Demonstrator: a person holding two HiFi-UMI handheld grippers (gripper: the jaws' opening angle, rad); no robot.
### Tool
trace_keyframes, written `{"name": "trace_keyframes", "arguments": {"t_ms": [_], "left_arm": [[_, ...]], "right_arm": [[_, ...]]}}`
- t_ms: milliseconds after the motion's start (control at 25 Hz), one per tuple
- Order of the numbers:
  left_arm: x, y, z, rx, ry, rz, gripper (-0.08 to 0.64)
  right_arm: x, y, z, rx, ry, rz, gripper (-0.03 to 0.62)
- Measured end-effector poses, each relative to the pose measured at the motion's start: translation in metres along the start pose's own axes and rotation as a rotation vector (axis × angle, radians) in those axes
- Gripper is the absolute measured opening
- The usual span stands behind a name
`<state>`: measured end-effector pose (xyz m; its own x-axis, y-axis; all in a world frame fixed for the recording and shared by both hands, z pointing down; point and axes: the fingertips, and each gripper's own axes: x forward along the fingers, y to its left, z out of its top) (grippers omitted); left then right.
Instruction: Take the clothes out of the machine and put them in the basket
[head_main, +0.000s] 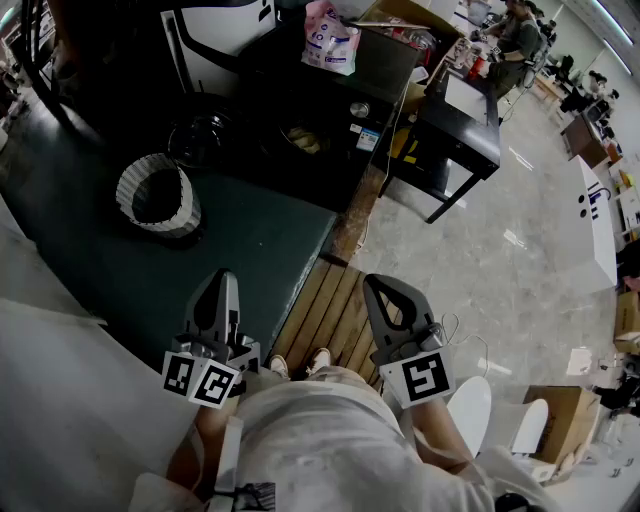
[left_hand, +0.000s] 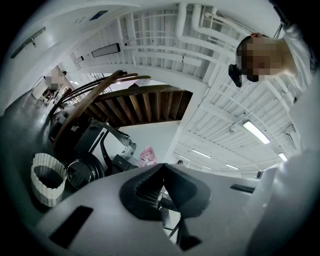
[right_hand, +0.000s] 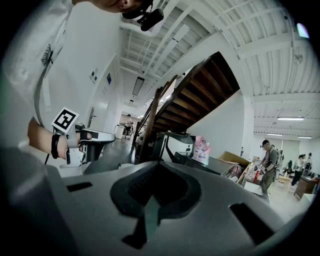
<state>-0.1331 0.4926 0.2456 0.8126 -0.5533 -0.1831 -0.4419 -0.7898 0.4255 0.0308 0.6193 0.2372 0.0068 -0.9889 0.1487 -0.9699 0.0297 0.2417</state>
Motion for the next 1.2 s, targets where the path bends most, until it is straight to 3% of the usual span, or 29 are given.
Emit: {"name": "trace_keyframes", "arguments": {"t_ms": [440,880,920,1000,1040,1200], "left_arm": [[0.006,-0.004,-0.005,-0.002,0.006,0.0,0.014],[0.022,0.002,-0.011,-0.017,-0.001,0.03,0.023],[0.025,0.004,-0.012,-0.018,-0.002,0.037,0.07],[0.032,0.009,-0.016,-0.019,-0.001,0.066,0.25],[0.035,0.011,-0.018,-0.019,0.0,0.085,0.293],[0.05,0.011,-0.025,-0.017,-0.01,0.117,0.367]], "right_arm": [[-0.002,-0.006,-0.004,0.001,-0.001,0.004,0.012],[-0.005,-0.018,-0.012,0.081,-0.035,0.02,0.012],[-0.005,-0.021,-0.014,0.083,-0.037,0.019,0.012],[-0.005,-0.028,-0.018,0.088,-0.037,0.018,0.013],[-0.005,-0.032,-0.02,0.092,-0.036,0.018,0.013],[-0.003,-0.049,-0.031,0.1,-0.032,0.025,0.012]]}}
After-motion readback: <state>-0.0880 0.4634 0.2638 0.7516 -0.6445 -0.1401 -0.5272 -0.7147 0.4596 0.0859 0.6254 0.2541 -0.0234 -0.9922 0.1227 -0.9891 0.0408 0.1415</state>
